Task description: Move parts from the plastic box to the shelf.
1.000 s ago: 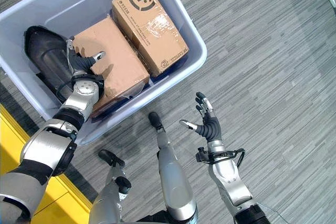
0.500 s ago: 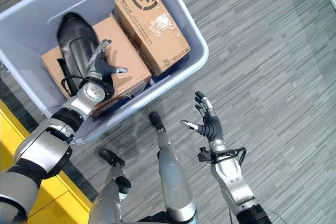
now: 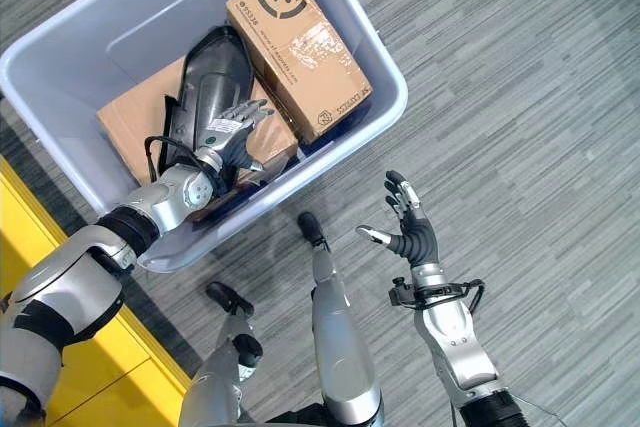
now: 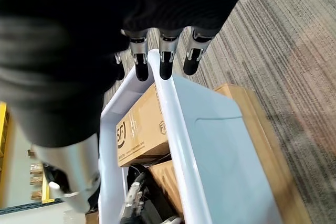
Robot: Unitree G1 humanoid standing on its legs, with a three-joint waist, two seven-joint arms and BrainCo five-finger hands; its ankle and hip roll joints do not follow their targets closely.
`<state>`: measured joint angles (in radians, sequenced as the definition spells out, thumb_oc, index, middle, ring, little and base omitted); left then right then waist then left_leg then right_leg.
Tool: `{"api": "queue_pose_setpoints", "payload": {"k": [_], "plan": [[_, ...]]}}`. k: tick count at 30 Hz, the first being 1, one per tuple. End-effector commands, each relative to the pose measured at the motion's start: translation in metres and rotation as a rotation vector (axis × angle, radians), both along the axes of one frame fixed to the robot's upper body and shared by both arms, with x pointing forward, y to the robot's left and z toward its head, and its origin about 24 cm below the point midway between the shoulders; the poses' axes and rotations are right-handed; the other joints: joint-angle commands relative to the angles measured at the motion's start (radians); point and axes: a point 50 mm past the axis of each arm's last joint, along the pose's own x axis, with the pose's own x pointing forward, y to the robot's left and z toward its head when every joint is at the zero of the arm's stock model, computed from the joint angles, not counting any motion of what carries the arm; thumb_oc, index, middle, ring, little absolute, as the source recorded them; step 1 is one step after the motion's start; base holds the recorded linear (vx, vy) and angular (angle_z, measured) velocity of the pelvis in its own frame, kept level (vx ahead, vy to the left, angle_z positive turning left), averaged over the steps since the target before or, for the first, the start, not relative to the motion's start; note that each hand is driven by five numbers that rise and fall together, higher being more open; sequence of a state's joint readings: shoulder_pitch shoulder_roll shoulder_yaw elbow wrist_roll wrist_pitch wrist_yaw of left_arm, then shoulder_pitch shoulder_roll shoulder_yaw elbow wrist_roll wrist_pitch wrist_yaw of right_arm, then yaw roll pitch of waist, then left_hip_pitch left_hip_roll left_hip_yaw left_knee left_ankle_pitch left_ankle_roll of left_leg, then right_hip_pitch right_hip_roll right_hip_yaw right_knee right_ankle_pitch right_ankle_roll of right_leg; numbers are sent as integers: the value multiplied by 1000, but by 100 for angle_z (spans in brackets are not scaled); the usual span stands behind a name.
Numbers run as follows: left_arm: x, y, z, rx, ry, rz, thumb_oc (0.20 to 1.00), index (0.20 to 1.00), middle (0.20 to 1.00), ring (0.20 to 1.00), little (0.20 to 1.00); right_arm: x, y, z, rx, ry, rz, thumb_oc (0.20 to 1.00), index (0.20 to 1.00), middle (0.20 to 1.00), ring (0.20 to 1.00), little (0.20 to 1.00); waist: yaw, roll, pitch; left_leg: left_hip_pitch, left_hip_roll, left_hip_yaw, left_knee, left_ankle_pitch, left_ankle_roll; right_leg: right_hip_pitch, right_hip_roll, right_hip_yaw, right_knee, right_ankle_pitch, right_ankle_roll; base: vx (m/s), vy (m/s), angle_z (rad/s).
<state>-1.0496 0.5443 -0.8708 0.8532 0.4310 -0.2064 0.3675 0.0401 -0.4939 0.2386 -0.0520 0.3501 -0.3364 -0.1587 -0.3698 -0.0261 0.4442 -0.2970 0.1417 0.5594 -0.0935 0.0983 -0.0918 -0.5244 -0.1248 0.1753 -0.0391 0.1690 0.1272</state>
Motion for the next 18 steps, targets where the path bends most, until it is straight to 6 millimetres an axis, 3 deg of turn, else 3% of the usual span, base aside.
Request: {"api": "queue_pose_setpoints", "payload": {"k": [1,2,4,6,9,10,18], "plan": [[1,4,50,-45,-160,-45,1000,1000,1000,1000,1000,-12,-22,16,-14,-93,-56,1000,1000,1000,1000,1000,-5,25,14,120,90,-75,35,-13,-114,28,-78,-59,75,-21,104,0,0,0],[-8,3,66,-129,-215,-108,1000,1000,1000,1000,1000,-15,-25,16,-8,-98,-74,1000,1000,1000,1000,1000,7,33,15,117,88,-79,36,-13,-113,32,-83,-65,75,-24,104,-1,-3,4],[-14,2,72,-196,-223,-145,1000,1000,1000,1000,1000,-16,-25,15,-3,-95,-78,1000,1000,1000,1000,1000,12,35,16,117,87,-81,36,-14,-113,33,-85,-68,75,-25,103,-4,-13,9],[-34,9,83,-528,-251,-243,1000,1000,1000,1000,1000,-20,-26,12,31,-91,-102,1000,1000,1000,1000,1000,28,41,15,112,83,-94,39,-15,-111,41,-91,-79,74,-28,100,-4,-34,10],[-52,17,88,-680,-319,-293,1000,1000,1000,1000,1000,-24,-26,14,39,-106,-102,1000,1000,1000,1000,1000,39,42,12,109,83,-102,42,-17,-111,49,-93,-87,72,-30,97,-2,-29,8],[-68,20,91,-878,-375,-354,1000,1000,1000,1000,1000,-25,-25,13,54,-109,-114,1000,1000,1000,1000,1000,52,39,14,105,82,-109,44,-19,-111,52,-96,-91,73,-33,95,1,-22,19],[-93,21,92,-1130,-473,-419,1000,1000,1000,1000,1000,-23,-22,13,64,-107,-125,1000,1000,1000,1000,1000,64,26,17,99,81,-119,43,-21,-107,63,-98,-101,66,-32,94,-2,-13,11]]}}
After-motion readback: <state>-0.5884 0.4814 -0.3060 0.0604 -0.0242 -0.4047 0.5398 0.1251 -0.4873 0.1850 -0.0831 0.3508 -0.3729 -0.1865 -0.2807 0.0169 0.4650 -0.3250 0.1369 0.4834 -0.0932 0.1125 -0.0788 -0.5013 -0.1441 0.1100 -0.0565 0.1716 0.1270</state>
